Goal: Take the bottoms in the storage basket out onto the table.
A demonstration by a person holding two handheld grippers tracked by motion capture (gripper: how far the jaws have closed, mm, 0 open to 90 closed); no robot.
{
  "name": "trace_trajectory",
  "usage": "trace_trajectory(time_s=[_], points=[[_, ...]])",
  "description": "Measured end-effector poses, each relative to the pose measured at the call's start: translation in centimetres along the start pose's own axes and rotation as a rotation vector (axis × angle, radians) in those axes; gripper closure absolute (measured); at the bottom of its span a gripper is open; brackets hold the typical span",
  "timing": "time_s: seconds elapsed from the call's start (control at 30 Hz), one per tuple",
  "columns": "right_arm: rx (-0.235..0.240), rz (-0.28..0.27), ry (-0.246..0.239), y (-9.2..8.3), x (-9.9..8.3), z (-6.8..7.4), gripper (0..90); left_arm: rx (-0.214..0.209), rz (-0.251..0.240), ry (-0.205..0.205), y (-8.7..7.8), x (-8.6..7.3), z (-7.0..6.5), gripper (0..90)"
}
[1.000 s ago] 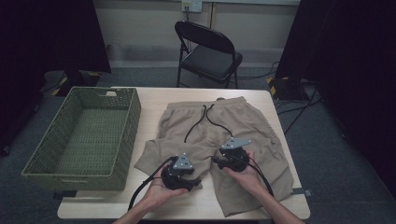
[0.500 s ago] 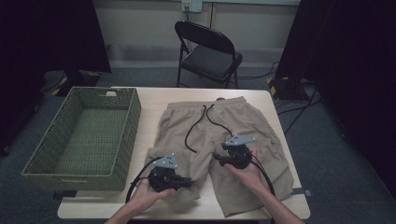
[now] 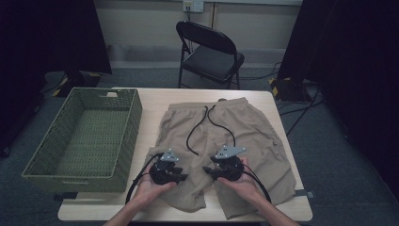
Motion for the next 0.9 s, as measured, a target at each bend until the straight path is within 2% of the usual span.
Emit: trace_trajectory(time_s=[0.03, 0.07, 0.17, 0.23, 0.4, 0.47, 0.5, 0.53, 0.57, 0.6, 0.67, 0.73, 0.8, 0.9], points=[[0.000, 0.005, -0.003, 0.2, -0.1, 0.0, 47.6, 0.023, 0.000, 0.027, -0.1, -0.1, 0.3, 61.6], [0.001, 0.011, -0.005, 0.4, -0.2, 0.0, 47.4, 0.033, -0.005, 0.029, -0.2, -0.2, 0.6, 61.5], [-0.017, 0.043, -0.007, 1.0, -0.8, -0.5, 46.4, 0.062, -0.012, -0.002, -0.7, -0.3, 1.5, 61.5], [-0.031, 0.065, -0.009, 1.3, -1.3, -0.9, 46.0, 0.056, 0.001, 0.005, -1.0, -0.5, 1.6, 61.6], [-0.050, 0.079, -0.012, 1.7, -1.7, -1.2, 43.3, 0.041, 0.013, -0.009, -2.0, -1.4, 0.8, 62.5], [-0.059, 0.082, -0.023, 1.8, -1.7, -1.1, 42.1, 0.053, 0.030, 0.029, -2.2, -1.6, 0.3, 62.5], [-0.051, 0.084, -0.016, 1.8, -1.6, -1.0, 39.9, 0.059, 0.036, 0.029, -2.2, -1.6, 0.2, 62.4], [-0.037, 0.076, -0.014, 1.6, -1.5, -0.8, 39.5, 0.053, 0.030, 0.011, -2.1, -1.5, 0.2, 61.0], [-0.031, 0.065, -0.013, 1.3, -1.2, -0.5, 39.5, 0.049, 0.032, 0.004, -2.1, -1.4, 0.3, 57.4], [-0.020, 0.050, -0.008, 0.9, -0.9, -0.3, 39.7, 0.049, 0.027, 0.014, -2.0, -1.4, 0.3, 55.8], [0.002, 0.019, -0.008, -0.1, -0.2, 0.6, 40.2, 0.068, 0.024, 0.036, -1.8, -1.3, 0.6, 55.8], [0.023, -0.005, -0.001, -1.3, 0.2, 1.4, 41.6, 0.097, 0.021, 0.020, -1.8, -1.1, 1.2, 56.0], [0.063, -0.012, 0.011, -2.3, 0.1, 2.1, 48.0, 0.118, 0.019, 0.031, -1.7, -1.0, 1.7, 56.1], [0.137, 0.004, -0.012, -2.8, -0.4, 3.6, 58.0, 0.129, 0.011, 0.022, -1.5, -0.9, 1.9, 55.3]])
Point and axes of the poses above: each handheld gripper's, and its own axes: y roughly forward along the jaws, x roughly out of its top, z roughly to its left, the point moved 7 cm from there along y, roughly forward along the jaws, and after that the axes turned 8 degrees about -z, right-handed, at the moved point
